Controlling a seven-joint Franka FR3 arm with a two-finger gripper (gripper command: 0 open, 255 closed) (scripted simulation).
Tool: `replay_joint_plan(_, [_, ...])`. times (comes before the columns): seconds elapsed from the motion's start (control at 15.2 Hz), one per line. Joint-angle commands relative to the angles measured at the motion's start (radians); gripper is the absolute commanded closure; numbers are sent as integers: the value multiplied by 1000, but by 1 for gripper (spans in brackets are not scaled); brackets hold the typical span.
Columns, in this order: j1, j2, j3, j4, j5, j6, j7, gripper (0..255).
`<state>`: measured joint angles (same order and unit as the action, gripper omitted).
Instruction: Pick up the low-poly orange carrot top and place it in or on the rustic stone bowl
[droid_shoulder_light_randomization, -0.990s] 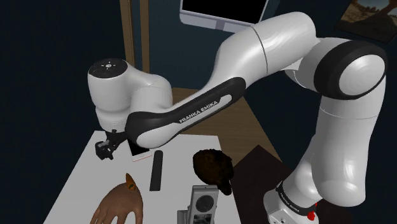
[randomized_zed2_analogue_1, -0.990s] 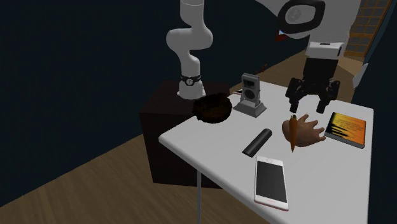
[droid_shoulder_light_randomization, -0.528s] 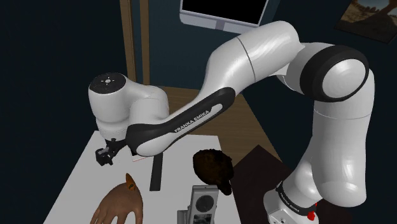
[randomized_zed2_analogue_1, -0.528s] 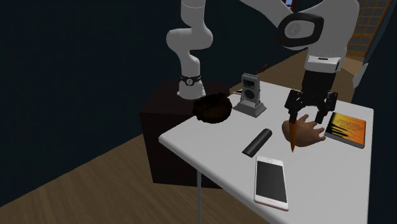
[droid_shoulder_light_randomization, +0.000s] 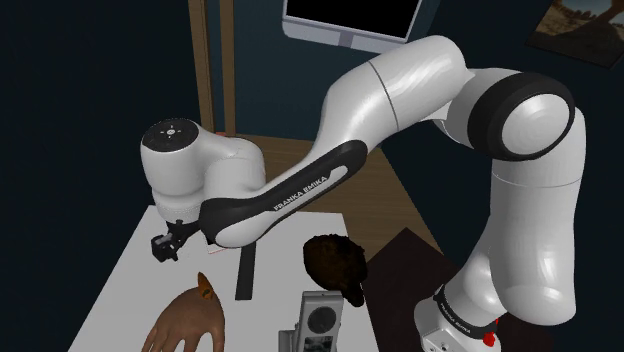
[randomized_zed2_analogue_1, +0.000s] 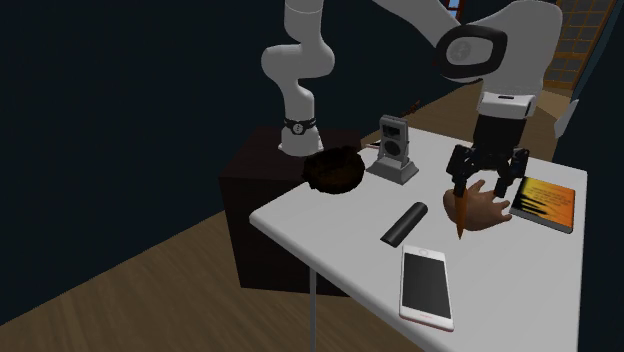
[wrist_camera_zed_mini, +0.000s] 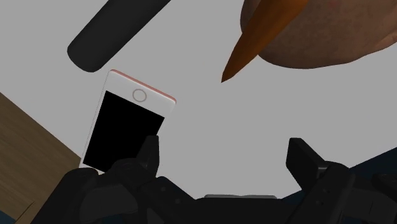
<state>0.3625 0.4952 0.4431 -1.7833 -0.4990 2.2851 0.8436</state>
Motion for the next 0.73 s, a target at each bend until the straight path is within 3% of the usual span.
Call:
replay_joint_plan(0.0, [0,0,0,0,0,0,0,255])
replay_joint_plan(0.59, [0,0,0,0,0,0,0,255])
replay_joint_plan(0.66, [0,0,0,0,0,0,0,0])
